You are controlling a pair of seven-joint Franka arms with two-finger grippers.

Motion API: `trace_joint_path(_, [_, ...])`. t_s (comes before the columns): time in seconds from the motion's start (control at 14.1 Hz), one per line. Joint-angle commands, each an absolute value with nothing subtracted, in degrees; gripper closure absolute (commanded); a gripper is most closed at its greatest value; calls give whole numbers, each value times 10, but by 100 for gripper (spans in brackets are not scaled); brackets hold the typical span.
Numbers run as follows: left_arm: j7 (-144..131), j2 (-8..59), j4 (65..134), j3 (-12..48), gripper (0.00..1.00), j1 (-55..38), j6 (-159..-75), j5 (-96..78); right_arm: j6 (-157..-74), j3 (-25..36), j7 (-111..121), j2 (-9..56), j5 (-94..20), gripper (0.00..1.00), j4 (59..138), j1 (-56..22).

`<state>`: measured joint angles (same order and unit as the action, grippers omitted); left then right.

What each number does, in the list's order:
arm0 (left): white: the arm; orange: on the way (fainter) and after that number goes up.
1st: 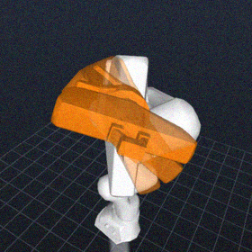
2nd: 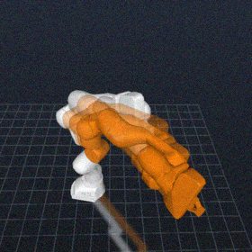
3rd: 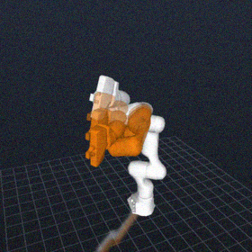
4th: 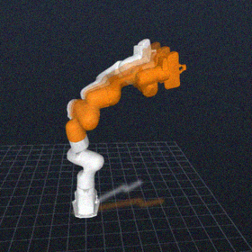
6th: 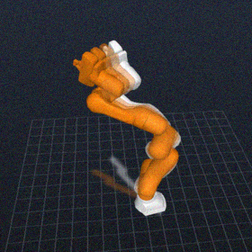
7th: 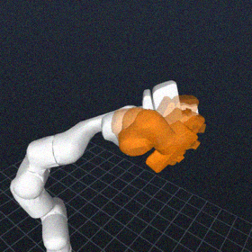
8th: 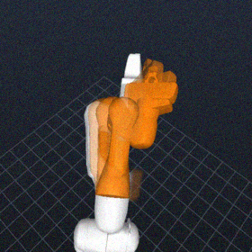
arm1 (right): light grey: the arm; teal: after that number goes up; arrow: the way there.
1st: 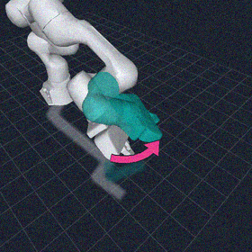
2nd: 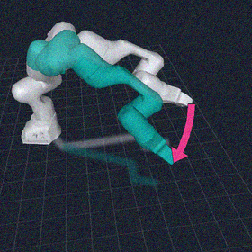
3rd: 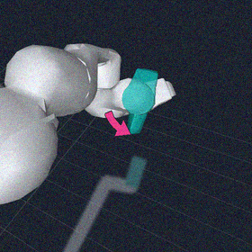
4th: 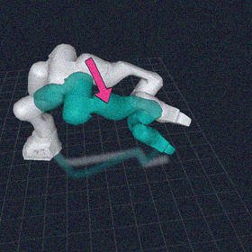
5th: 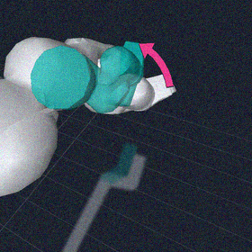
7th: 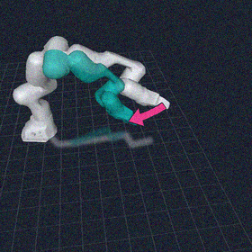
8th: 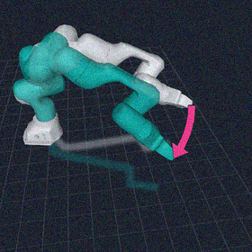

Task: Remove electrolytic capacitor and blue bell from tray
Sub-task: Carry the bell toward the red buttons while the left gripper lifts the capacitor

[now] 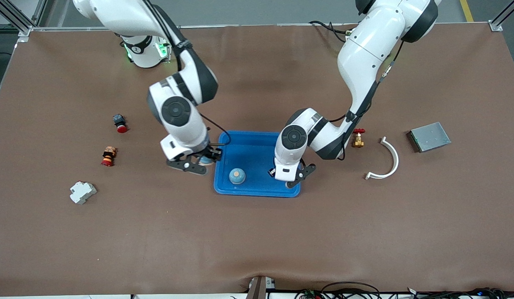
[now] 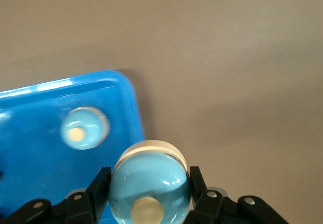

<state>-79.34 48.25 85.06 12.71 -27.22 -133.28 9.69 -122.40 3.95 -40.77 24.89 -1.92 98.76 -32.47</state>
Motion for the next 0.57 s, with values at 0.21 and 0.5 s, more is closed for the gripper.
trace_joint_path(0.21, [-811,476,840,122,100,-281,-1333,116,-1291,31,-235,161,-25,100,1139,-235])
trace_joint_path(0.5, [-806,446,812,122,100,-274,-1260,118,-1377,31,-133,135,-24,100,1238,-180])
